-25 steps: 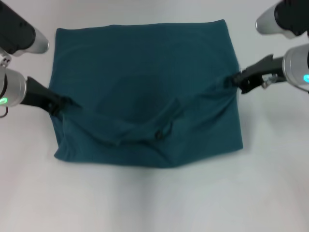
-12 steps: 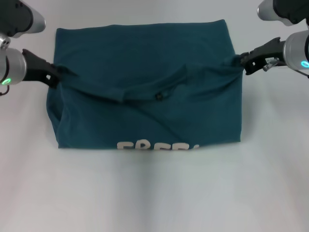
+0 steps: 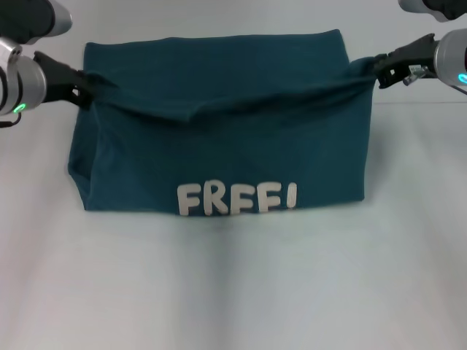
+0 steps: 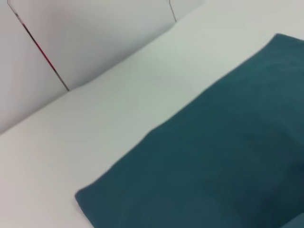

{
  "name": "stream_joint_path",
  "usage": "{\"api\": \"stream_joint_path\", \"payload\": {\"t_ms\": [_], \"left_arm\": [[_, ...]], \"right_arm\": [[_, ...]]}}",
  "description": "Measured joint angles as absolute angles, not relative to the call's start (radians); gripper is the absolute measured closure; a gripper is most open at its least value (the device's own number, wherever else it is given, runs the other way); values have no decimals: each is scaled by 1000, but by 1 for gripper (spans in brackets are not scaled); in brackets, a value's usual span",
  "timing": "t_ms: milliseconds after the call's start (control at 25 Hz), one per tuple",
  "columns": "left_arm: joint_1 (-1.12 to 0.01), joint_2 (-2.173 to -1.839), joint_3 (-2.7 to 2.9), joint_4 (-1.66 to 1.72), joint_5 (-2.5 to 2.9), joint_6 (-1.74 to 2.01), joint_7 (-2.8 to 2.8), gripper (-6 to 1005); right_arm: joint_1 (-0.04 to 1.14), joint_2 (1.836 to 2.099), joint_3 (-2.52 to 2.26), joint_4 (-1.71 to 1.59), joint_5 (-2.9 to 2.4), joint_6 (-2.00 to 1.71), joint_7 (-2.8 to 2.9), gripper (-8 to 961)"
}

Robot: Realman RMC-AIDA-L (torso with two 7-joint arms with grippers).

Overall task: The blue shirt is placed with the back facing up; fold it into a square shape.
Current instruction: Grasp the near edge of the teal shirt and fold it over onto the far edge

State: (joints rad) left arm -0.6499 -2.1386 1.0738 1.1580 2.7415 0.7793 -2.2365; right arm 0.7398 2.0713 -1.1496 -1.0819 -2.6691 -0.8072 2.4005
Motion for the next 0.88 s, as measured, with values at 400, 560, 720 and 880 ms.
{"api": "stream_joint_path", "payload": {"t_ms": [400, 560, 720, 880], "left_arm": [[-660, -2150, 1083, 1108, 2715, 599, -2235, 962], [-667, -2150, 1086, 1091, 2712, 556, -2232, 962], [-680, -2150, 1087, 1064, 2710, 536, -2217, 962], [-698, -2151, 1084, 1015, 2710, 518, -2197, 962]], "right_arm": [[815, 2052, -1136, -961, -2669, -694, 2349, 936], [836, 2040, -1135, -919, -2670, -657, 2344, 935], [847, 2035, -1130, -891, -2672, -639, 2335, 935], [862, 2024, -1124, -840, -2674, -622, 2334, 935]]}}
